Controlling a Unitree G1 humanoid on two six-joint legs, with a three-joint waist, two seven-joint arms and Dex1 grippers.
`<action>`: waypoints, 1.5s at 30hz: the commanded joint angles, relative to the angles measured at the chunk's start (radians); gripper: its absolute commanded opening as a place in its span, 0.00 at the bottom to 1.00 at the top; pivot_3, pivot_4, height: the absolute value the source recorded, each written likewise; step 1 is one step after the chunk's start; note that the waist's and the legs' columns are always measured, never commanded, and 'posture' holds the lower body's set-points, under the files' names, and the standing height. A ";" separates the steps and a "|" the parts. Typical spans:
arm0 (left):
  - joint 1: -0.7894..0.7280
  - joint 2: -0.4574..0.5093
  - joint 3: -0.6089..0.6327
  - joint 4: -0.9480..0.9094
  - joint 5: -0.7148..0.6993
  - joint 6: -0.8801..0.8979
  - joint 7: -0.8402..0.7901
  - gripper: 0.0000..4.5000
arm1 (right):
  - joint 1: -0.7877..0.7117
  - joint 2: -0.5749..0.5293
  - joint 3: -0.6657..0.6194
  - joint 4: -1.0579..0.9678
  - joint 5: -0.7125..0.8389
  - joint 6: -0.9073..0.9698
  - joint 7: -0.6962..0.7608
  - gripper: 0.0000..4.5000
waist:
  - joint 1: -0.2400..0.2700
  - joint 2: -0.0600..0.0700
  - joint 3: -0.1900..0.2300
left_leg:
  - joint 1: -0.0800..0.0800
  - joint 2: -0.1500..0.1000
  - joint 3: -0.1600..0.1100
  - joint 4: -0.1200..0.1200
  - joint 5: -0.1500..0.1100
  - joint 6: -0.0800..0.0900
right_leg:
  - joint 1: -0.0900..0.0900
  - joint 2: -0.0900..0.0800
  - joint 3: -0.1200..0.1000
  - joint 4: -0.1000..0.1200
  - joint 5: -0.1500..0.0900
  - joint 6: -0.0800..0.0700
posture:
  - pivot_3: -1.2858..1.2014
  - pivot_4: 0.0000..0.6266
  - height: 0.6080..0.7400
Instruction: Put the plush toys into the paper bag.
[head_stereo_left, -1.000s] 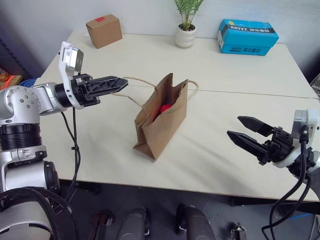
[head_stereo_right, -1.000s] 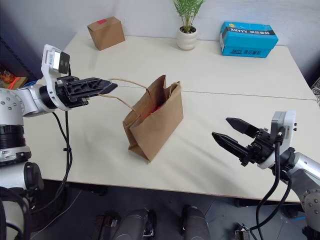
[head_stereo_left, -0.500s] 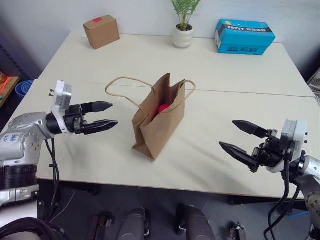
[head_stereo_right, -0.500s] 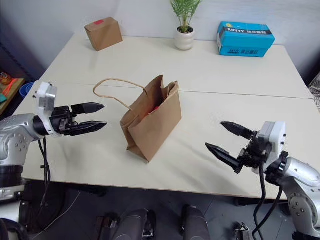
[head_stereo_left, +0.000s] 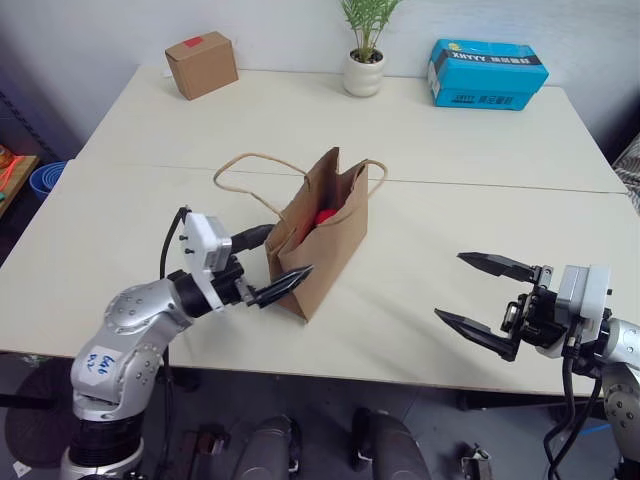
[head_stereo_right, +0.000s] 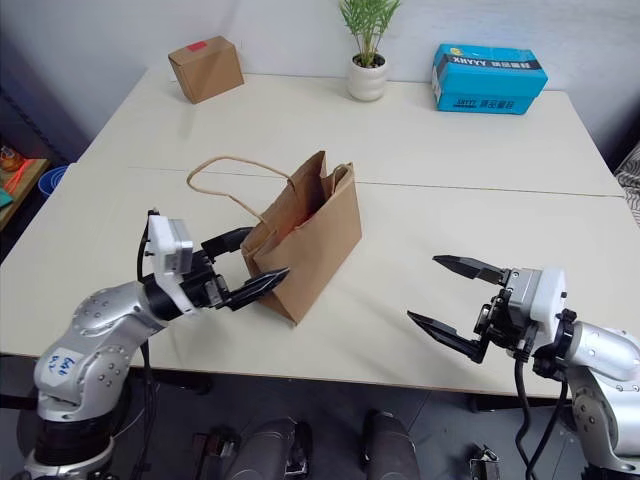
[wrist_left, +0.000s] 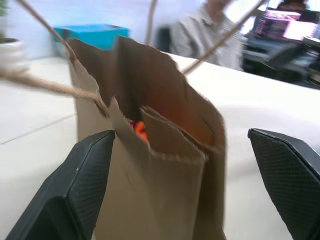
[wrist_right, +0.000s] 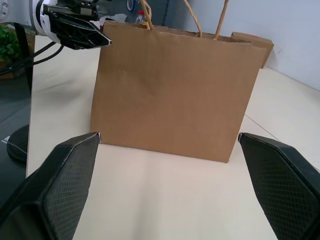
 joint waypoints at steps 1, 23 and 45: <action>0.000 -0.041 -0.041 -0.046 0.054 0.014 0.128 0.99 | -0.022 -0.014 0.003 -0.007 0.016 0.002 0.001 1.00 | 0.001 0.000 0.000 | 0.000 0.000 0.000 0.000 0.000 0.000 | 0.000 0.000 0.000 0.000 0.000 0.000 | 0.52 0.24 1.00; -0.580 0.089 -0.260 0.727 -0.009 -0.239 -0.877 0.00 | 0.345 -0.015 -0.338 -0.127 0.036 -0.015 0.035 1.00 | 0.028 0.002 -0.001 | -0.001 -0.003 0.003 0.002 -0.001 0.004 | 0.000 0.004 -0.009 -0.001 0.001 0.002 | 0.52 0.24 1.00; -0.399 0.271 -0.084 0.691 0.064 -0.395 -0.750 0.68 | 0.347 -0.058 -0.336 -0.034 0.076 0.008 0.053 1.00 | -0.014 0.002 -0.001 | 0.000 0.000 0.004 0.002 -0.003 0.005 | 0.000 -0.001 0.004 -0.003 0.002 0.004 | 0.52 0.24 1.00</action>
